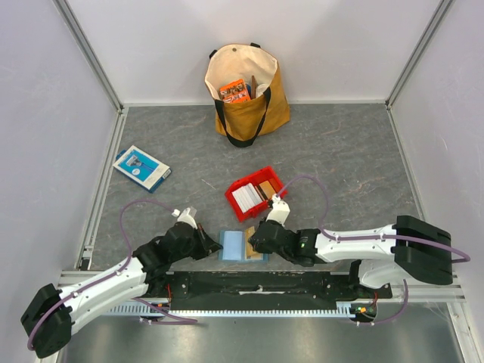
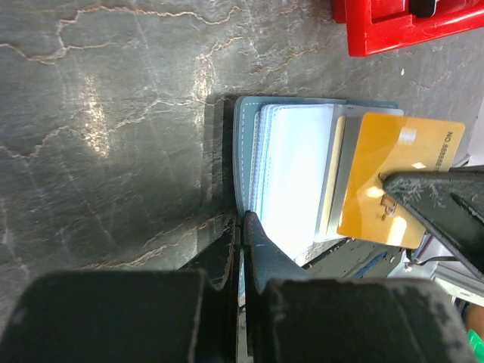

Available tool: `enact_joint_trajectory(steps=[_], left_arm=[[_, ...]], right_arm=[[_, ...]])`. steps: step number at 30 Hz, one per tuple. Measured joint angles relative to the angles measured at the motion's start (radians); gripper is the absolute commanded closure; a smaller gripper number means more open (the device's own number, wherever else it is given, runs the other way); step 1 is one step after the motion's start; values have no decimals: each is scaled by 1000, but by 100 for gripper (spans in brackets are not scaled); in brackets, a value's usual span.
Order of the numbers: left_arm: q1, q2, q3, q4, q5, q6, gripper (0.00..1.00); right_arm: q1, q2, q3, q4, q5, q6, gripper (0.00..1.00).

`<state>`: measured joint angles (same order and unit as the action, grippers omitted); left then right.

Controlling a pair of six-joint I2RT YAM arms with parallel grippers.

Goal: Put the credit cards into the card holder
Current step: Turn over the card slot in the card holder, then insert the credit card into the card holder.

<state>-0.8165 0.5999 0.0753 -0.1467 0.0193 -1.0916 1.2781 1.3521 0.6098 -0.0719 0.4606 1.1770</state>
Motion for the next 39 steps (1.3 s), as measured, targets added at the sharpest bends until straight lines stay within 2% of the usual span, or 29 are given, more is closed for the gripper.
enact_joint_trajectory(steps=[5,12,22,31,39], left_arm=[[0,2,-3,0,-12,-23,98],[0,2,-6,0,-18,-38,98],[0,8,-8,2,-18,-45,98],[0,9,-8,4,-18,-46,98],[0,10,-8,6,-18,-46,98]], right_arm=[[-20,38,-36,167,-81,3,100],[-38,65,-92,267,-118,35,100],[-38,48,-140,324,-120,61,100],[-38,95,-150,386,-125,101,100],[-38,23,-220,398,-94,118,100]])
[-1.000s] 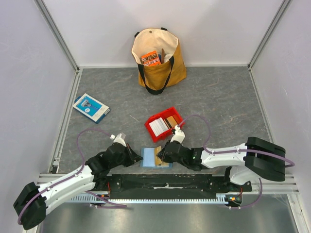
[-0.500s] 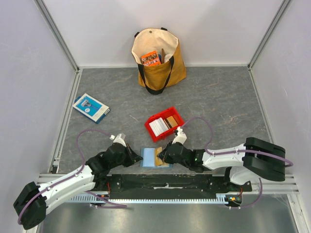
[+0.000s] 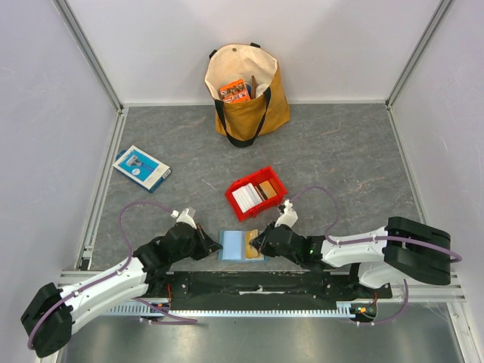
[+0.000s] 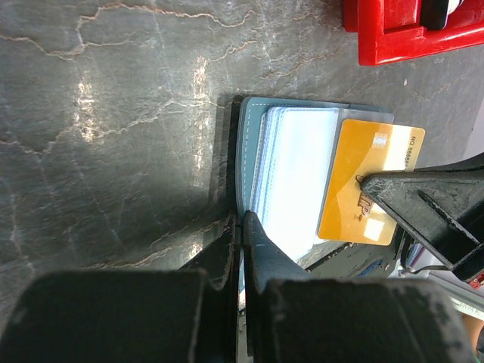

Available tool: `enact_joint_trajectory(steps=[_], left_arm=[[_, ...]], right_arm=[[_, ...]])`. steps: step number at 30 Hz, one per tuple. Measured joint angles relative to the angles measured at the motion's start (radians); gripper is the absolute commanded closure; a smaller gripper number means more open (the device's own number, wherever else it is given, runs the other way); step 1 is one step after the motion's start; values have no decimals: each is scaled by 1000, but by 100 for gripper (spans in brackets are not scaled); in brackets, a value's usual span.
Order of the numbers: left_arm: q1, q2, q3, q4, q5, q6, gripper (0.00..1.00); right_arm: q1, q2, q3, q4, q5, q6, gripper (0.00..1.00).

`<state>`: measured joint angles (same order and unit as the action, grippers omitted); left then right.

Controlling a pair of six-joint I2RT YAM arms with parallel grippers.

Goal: Put the credit cards into the card holder
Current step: Insert the credit card into the card holder.

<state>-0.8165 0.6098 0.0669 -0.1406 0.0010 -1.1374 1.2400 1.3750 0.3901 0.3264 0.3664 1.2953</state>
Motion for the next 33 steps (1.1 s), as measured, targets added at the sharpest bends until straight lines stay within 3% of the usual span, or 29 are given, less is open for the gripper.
enact_joint_trajectory(steps=[33], left_arm=[[0,24,-1,20,0,-1,98]], right_arm=[[-17,155,-42,291,-54,26,100]])
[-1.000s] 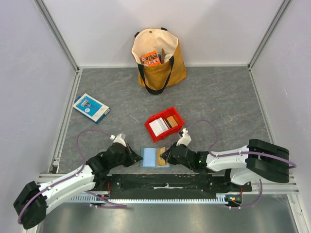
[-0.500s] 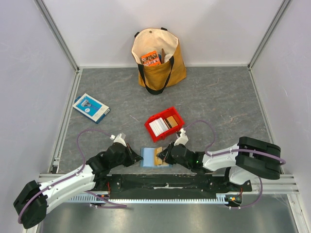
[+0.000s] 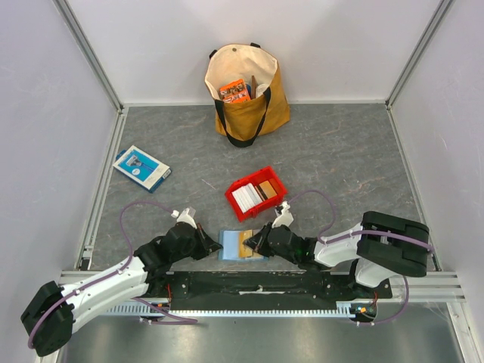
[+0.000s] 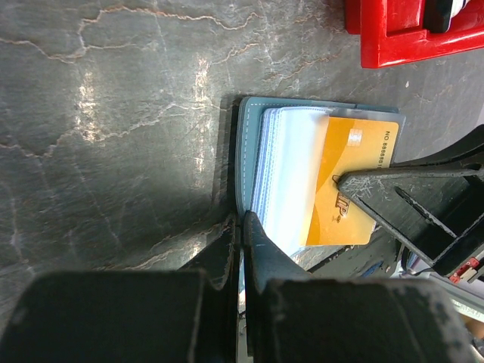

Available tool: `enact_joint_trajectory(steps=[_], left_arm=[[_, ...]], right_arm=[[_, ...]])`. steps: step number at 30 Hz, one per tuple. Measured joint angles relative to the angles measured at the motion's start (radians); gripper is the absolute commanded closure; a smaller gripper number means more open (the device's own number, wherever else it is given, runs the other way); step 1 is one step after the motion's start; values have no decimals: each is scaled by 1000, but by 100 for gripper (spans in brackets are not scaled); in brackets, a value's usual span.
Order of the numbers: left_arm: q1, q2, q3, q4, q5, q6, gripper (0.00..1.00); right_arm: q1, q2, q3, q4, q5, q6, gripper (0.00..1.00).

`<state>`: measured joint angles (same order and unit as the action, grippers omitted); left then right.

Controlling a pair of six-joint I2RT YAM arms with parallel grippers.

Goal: Put the credit cards into the card holder
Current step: Insert the credit card into the card holder.

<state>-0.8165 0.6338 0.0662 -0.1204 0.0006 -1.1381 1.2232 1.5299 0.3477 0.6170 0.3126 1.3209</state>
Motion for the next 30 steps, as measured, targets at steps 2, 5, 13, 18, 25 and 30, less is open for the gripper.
enact_joint_trajectory(steps=[2,5,13,18,25,30], left_arm=[[0,-2,0,-1,0,0,98],[0,-6,0,-2,0,0,98],[0,-13,0,-5,0,0,98],[0,-13,0,-6,-2,0,98],[0,-13,0,-11,-6,0,98],[0,-13,0,-6,-5,0,98]], right_arm=[[-7,6,-13,26,-10,4,100],[-18,7,-17,29,-27,18,100],[-26,7,-1,-24,-61,95,100],[-26,80,72,-38,-92,113,100],[-27,89,89,-58,-98,117,68],[-23,-29,110,-227,-52,65,38]])
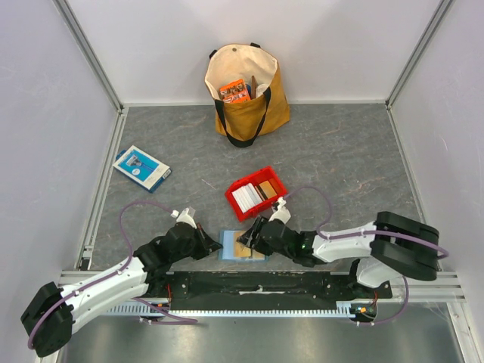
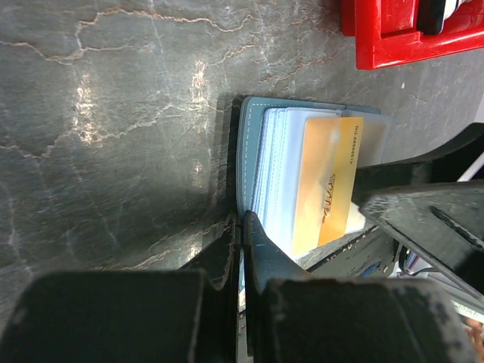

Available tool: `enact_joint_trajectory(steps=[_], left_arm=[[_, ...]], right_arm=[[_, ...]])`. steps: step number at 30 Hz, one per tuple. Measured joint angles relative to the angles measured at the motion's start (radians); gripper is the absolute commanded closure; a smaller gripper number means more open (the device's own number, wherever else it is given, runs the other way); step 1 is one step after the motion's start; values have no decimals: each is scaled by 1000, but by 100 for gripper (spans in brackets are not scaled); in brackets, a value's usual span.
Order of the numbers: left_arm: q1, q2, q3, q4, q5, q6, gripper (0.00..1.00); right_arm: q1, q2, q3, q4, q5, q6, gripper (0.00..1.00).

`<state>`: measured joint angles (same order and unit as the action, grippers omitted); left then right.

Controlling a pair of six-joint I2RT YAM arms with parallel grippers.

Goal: Put the credit cards into the card holder
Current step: Insert the credit card into the card holder.

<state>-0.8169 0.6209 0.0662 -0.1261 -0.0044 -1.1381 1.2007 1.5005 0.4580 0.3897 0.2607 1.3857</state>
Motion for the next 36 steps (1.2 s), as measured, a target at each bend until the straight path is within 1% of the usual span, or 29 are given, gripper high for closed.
enact_joint_trajectory(steps=[4,8,15,16,20,27,36], left_arm=[[0,0,0,1,1,0,98],[0,0,0,1,2,0,98],[0,-3,0,1,2,0,98],[0,-3,0,0,2,0,98],[0,-6,0,0,2,0,98],[0,-6,0,-1,2,0,98],[0,-6,0,-6,2,0,98]], right_arm=[[3,-80,17,-130,42,-56,37],[3,-64,47,-166,46,-96,37],[3,33,132,-176,21,-146,38],[4,43,140,-178,19,-153,40],[6,47,144,-178,13,-174,42],[15,47,147,-183,17,-216,50],[23,38,147,-164,-2,-241,51]])
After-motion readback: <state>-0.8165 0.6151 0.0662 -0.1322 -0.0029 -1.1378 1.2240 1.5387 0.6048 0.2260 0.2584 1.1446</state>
